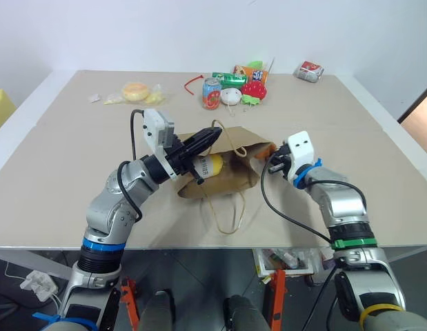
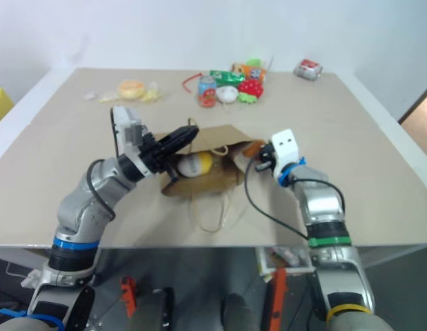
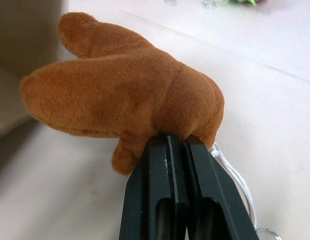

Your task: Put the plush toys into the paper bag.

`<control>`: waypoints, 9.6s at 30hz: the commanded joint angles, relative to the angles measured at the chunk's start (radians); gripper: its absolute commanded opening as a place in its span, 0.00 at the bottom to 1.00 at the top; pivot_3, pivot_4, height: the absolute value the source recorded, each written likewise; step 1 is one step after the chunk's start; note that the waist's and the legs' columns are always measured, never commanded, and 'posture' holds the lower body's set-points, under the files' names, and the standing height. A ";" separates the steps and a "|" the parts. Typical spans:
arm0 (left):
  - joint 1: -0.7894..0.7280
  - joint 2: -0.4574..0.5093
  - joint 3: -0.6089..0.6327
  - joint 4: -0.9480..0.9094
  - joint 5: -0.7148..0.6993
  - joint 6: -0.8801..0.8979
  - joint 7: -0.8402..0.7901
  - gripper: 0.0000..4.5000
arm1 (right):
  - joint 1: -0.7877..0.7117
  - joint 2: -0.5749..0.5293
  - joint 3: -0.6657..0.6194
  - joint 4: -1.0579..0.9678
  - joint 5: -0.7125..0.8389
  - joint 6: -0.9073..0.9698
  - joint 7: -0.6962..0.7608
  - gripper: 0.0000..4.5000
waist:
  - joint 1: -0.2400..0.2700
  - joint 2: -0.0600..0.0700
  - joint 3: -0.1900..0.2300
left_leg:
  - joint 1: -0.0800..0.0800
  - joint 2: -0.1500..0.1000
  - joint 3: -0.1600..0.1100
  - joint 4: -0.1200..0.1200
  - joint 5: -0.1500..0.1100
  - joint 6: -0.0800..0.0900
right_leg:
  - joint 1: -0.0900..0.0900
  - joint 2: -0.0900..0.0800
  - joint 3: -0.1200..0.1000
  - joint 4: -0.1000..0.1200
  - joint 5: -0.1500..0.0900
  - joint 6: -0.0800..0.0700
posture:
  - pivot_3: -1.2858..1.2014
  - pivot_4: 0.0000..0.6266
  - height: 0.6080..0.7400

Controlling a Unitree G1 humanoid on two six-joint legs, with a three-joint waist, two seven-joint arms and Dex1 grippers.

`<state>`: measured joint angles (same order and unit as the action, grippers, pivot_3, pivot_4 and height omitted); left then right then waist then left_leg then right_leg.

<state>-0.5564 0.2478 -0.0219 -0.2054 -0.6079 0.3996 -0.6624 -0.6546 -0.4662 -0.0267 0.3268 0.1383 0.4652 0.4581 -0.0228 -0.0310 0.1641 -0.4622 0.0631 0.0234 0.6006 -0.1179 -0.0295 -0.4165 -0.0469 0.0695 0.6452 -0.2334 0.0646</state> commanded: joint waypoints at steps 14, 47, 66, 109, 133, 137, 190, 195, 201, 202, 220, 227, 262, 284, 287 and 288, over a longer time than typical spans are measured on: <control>-0.030 -0.019 0.014 0.006 0.000 -0.022 -0.013 0.00 | 0.412 -0.353 -0.335 -0.905 0.627 0.283 0.446 0.02 | -0.013 0.000 0.001 | 0.008 -0.001 -0.005 0.002 -0.002 -0.001 | 0.009 0.003 0.003 0.000 -0.002 -0.003 | 0.52 0.24 1.00; -0.035 -0.029 0.021 0.009 0.009 -0.023 -0.020 0.00 | 0.193 -0.208 -0.087 -0.663 0.414 0.275 0.351 0.95 | 0.003 -0.001 0.003 | 0.001 -0.002 -0.010 0.001 -0.002 -0.001 | 0.006 0.005 0.003 0.000 -0.005 -0.002 | 0.52 0.24 1.00; -0.032 -0.028 0.020 0.007 0.007 -0.015 -0.028 0.00 | 0.338 -0.131 0.021 -0.547 0.336 0.359 0.189 0.95 | 0.000 -0.001 0.003 | 0.003 -0.002 -0.011 0.003 -0.002 -0.002 | 0.007 0.007 0.003 0.000 -0.003 -0.004 | 0.52 0.24 1.00; -0.442 -0.098 0.337 0.426 -0.268 0.602 0.543 0.00 | 0.017 0.025 -0.334 -0.408 0.699 0.412 0.002 0.02 | 0.000 0.000 0.005 | 0.000 -0.001 -0.014 0.000 -0.001 -0.002 | 0.006 0.009 0.002 0.000 -0.002 0.003 | 0.52 0.24 1.00; -0.294 -0.041 0.358 0.266 -0.322 0.493 0.267 0.94 | 0.028 -0.004 -0.399 -0.472 0.785 0.419 -0.012 0.73 | -0.001 0.001 0.006 | -0.001 -0.001 -0.014 -0.001 -0.002 -0.002 | 0.005 0.009 0.002 0.000 -0.001 0.000 | 0.52 0.24 1.00; -0.228 -0.002 0.281 0.196 -0.259 0.427 0.158 0.94 | 0.017 0.025 -0.416 -0.500 0.792 0.366 -0.042 0.73 | -0.001 0.001 0.006 | 0.000 -0.001 -0.014 -0.001 -0.001 -0.002 | 0.005 0.009 0.002 0.000 -0.001 0.000 | 0.52 0.24 1.00; -0.099 0.028 -0.022 0.520 0.255 -0.390 -0.326 0.96 | 0.141 -0.021 0.007 -0.496 0.386 0.099 0.123 0.02 | 0.001 0.006 0.008 | 0.000 -0.001 -0.012 0.001 -0.001 0.000 | 0.006 0.010 0.004 0.000 -0.006 -0.002 | 0.52 0.24 1.00; -0.134 -0.001 -0.032 0.548 0.263 -0.395 -0.316 0.96 | 0.139 0.000 0.011 -0.504 0.378 0.099 0.114 0.02 | 0.000 0.006 0.008 | 0.000 -0.001 -0.012 0.001 -0.001 0.000 | 0.006 0.010 0.004 0.000 -0.006 -0.002 | 0.52 0.24 1.00; -0.147 -0.036 -0.078 0.530 0.300 -0.362 -0.293 0.96 | 0.136 0.017 0.008 -0.513 0.367 0.105 0.109 0.02 | 0.001 0.006 0.008 | 0.000 0.000 -0.013 0.001 -0.001 0.000 | 0.006 0.011 0.004 0.000 -0.004 0.000 | 0.52 0.24 1.00; -0.148 -0.043 -0.088 0.519 0.311 -0.349 -0.276 0.96 | 0.136 0.019 0.008 -0.514 0.365 0.105 0.107 0.02 | 0.001 0.006 0.008 | 0.000 0.000 -0.013 0.001 -0.001 0.000 | 0.006 0.011 0.004 0.000 -0.004 0.000 | 0.52 0.24 1.00; -0.189 -0.083 -0.113 0.520 0.436 -0.218 -0.049 0.56 | 0.146 0.038 0.005 -0.551 0.360 0.116 0.095 0.00 | 0.000 0.006 0.008 | 0.000 0.000 -0.013 0.001 -0.001 0.000 | 0.006 0.011 0.004 0.001 -0.003 0.002 | 0.52 0.24 1.00; -0.202 -0.081 -0.115 0.512 0.439 -0.175 -0.034 0.01 | 0.148 0.034 -0.003 -0.559 0.363 0.119 0.096 0.00 | 0.000 0.006 0.008 | 0.000 0.000 -0.014 0.001 -0.001 0.000 | 0.006 0.011 0.004 0.001 -0.003 0.002 | 0.52 0.24 1.00; -0.300 0.242 -0.012 0.960 0.313 -0.529 -0.819 0.01 | 0.561 -0.329 -0.275 -0.998 0.875 0.403 0.380 0.00 | 0.002 0.006 0.008 | 0.001 0.000 -0.014 0.002 -0.001 0.000 | 0.008 0.011 0.002 0.001 -0.005 -0.005 | 0.52 0.24 1.00; -0.396 0.306 0.132 0.733 0.071 0.097 -0.709 0.54 | 0.522 -0.363 -0.304 -0.867 0.877 0.359 0.399 0.00 | -0.001 0.004 0.009 | 0.000 0.000 -0.015 0.003 -0.001 0.000 | 0.007 0.011 0.002 0.001 -0.005 -0.004 | 0.52 0.24 1.00; -0.350 0.349 0.172 0.578 -0.008 0.263 -0.645 0.54 | 0.508 -0.372 -0.318 -0.806 0.862 0.349 0.417 0.00 | -0.001 0.005 0.009 | 0.000 0.000 -0.015 0.003 -0.001 0.000 | 0.008 0.011 0.002 0.002 -0.005 -0.004 | 0.52 0.24 1.00; -0.330 0.367 0.187 0.528 -0.033 0.313 -0.628 0.54 | 0.502 -0.378 -0.321 -0.784 0.853 0.344 0.422 0.00 | -0.001 0.005 0.009 | 0.000 0.000 -0.015 0.003 -0.001 0.000 | 0.008 0.011 0.002 0.002 -0.005 -0.004 | 0.52 0.24 1.00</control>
<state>-0.9404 0.5424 0.0888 0.5839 -0.4985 0.4344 -1.3811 -0.1181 -0.8180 -0.2927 -0.5385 0.9970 0.8411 0.8481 -0.0242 -0.0264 0.1732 -0.4616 0.0634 0.0084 0.6032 -0.1187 -0.0294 -0.4088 -0.0360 0.0718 0.6469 -0.2386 0.0610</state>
